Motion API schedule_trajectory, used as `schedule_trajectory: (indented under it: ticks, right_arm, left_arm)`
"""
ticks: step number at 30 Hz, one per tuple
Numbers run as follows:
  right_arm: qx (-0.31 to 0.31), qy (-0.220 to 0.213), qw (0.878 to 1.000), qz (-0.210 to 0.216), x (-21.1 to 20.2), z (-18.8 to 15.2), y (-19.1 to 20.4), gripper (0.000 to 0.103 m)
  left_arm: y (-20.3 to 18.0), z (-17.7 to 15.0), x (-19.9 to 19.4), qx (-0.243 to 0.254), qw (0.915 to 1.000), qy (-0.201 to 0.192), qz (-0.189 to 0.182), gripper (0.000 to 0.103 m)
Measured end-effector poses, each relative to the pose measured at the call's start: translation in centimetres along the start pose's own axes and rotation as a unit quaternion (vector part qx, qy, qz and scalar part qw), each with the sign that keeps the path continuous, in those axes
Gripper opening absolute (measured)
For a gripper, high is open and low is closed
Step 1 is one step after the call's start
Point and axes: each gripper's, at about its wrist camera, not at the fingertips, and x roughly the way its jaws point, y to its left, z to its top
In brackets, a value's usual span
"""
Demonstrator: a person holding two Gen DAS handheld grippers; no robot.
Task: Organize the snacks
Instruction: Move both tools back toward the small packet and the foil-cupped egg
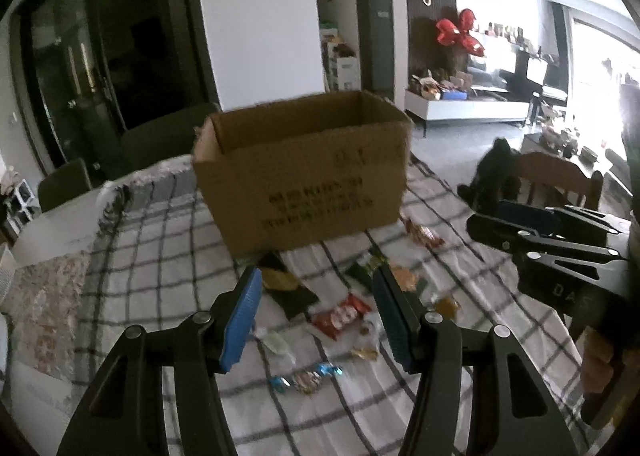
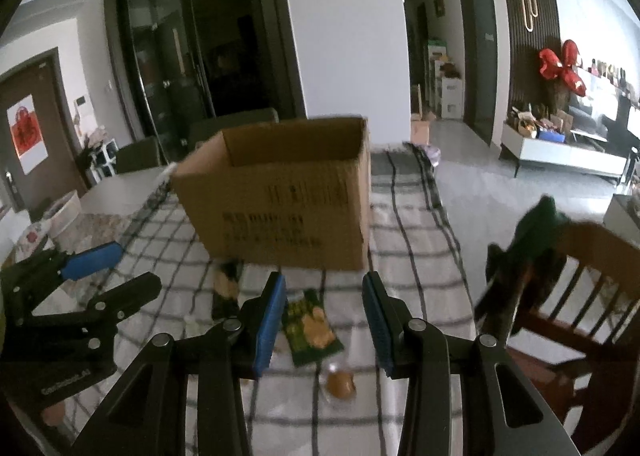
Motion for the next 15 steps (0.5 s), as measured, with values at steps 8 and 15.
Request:
schedule_trajectory:
  ticks: [8,15]
  right_arm:
    - [0.006,0.059,0.998,0.008,1.9,-4.0,-0.7,0.041]
    - [0.008,0.091,0.996,0.01,3.8,-5.8,-1.0,0.041]
  left_arm:
    - [-1.5,-2.9,2.8,0.014,0.9981,0.046,-0.038,0.051]
    - [-1.8,-4.2,5.6,0.009,0.9938,0.087,-0.068,0.044]
